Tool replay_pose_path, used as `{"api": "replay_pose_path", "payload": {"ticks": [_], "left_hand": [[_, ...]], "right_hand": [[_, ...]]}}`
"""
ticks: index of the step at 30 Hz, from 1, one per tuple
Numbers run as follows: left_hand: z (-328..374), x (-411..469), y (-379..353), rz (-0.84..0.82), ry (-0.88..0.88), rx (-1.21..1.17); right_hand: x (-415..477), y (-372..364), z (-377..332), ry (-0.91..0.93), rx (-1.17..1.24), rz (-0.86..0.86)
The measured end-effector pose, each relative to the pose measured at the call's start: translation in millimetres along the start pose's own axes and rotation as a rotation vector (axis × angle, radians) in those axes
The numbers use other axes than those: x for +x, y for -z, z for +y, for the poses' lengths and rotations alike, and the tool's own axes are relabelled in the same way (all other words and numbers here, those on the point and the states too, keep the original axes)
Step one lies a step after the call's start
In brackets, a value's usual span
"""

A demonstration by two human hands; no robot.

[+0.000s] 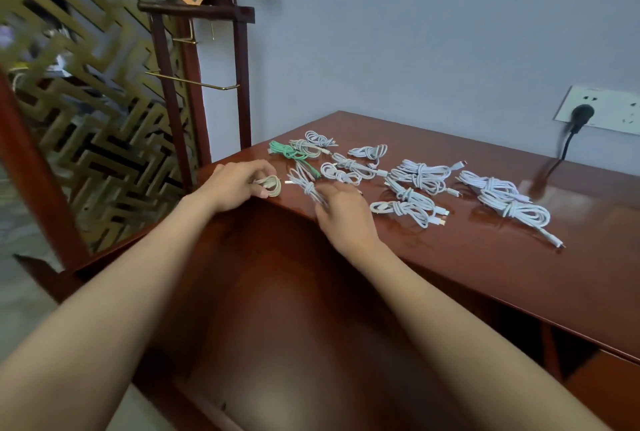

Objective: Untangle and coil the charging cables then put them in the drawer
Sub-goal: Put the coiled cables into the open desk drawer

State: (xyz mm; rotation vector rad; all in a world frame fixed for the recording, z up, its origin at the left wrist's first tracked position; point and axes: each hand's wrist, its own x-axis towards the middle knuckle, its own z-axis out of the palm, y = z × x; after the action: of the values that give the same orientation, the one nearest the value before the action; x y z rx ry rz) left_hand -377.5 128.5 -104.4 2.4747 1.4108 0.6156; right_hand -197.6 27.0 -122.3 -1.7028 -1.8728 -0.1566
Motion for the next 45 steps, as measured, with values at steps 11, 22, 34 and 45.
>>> {"api": "replay_pose_path", "payload": {"ticks": [11, 22, 34, 45], "left_hand": [[-28, -41, -20, 0.272, -0.246, 0.189], [-29, -46, -26, -0.055, -0.247, 0.354], [-35, -38, -52, -0.180, -0.082, 0.571], [0, -35, -12, 0.428, -0.278, 0.247]], "right_hand": [[-42, -22, -17, 0.149, -0.050, -0.111], [-49, -30, -9, 0.011, -0.230, -0.386], [-48, -39, -14, -0.030, -0.194, -0.402], [-33, -23, -19, 0.131, -0.173, -0.094]]}}
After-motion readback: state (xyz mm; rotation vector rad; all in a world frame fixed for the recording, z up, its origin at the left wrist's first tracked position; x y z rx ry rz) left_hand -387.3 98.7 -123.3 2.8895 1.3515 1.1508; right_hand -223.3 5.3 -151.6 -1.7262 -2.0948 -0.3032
